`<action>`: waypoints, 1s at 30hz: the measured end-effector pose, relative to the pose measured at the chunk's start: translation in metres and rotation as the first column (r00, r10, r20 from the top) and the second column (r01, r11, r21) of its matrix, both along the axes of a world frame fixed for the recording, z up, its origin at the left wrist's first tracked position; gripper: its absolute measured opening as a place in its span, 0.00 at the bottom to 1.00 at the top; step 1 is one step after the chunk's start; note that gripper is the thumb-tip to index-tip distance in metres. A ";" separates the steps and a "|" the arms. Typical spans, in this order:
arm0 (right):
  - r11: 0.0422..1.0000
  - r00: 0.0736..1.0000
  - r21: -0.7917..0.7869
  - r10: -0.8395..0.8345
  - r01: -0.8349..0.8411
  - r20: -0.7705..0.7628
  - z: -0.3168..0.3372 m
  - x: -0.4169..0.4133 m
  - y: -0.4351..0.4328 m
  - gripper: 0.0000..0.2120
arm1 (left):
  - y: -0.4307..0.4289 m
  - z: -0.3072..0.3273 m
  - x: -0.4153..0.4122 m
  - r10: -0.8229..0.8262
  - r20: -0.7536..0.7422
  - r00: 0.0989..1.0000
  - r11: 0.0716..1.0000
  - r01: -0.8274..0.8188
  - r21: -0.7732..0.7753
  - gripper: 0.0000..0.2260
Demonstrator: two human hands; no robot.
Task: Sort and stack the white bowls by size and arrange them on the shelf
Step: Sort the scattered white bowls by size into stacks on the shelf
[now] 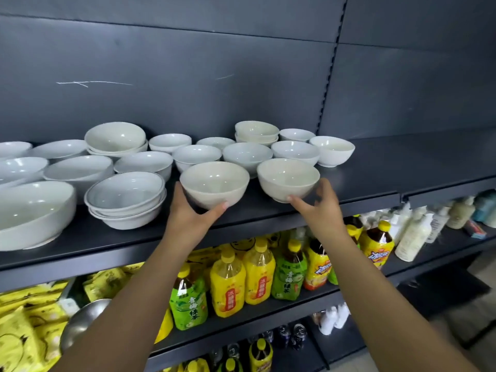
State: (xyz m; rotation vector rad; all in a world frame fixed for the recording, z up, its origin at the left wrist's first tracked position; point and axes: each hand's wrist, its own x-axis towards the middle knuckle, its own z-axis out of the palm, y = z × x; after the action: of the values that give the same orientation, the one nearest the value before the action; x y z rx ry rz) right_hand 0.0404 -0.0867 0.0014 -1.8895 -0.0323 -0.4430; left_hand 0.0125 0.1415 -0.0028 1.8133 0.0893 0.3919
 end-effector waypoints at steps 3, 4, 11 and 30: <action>0.995 0.988 0.090 0.061 -0.049 -0.141 0.002 0.014 -0.004 0.43 | -0.007 0.003 0.004 0.047 0.036 0.998 0.999 -0.048 0.011 0.41; 0.992 0.980 0.109 0.078 -0.058 -0.183 0.002 0.020 -0.006 0.47 | -0.010 0.003 0.005 0.058 0.044 0.997 0.998 -0.059 0.009 0.42; 0.968 0.946 0.169 0.224 -0.187 -0.234 0.004 0.044 -0.021 0.49 | -0.017 -0.002 0.015 0.187 0.070 0.980 0.982 -0.189 0.025 0.45; 0.766 0.784 0.291 0.616 -0.573 -0.075 0.000 0.051 -0.057 0.36 | -0.110 -0.004 -0.016 0.204 0.372 0.906 0.915 -0.311 0.256 0.33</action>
State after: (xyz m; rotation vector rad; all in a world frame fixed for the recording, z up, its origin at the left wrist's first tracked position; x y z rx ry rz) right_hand 0.0915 -0.1437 0.0012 -1.5447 -0.4403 0.1529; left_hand -0.0031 0.0313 -0.0071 2.0210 0.0310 0.9510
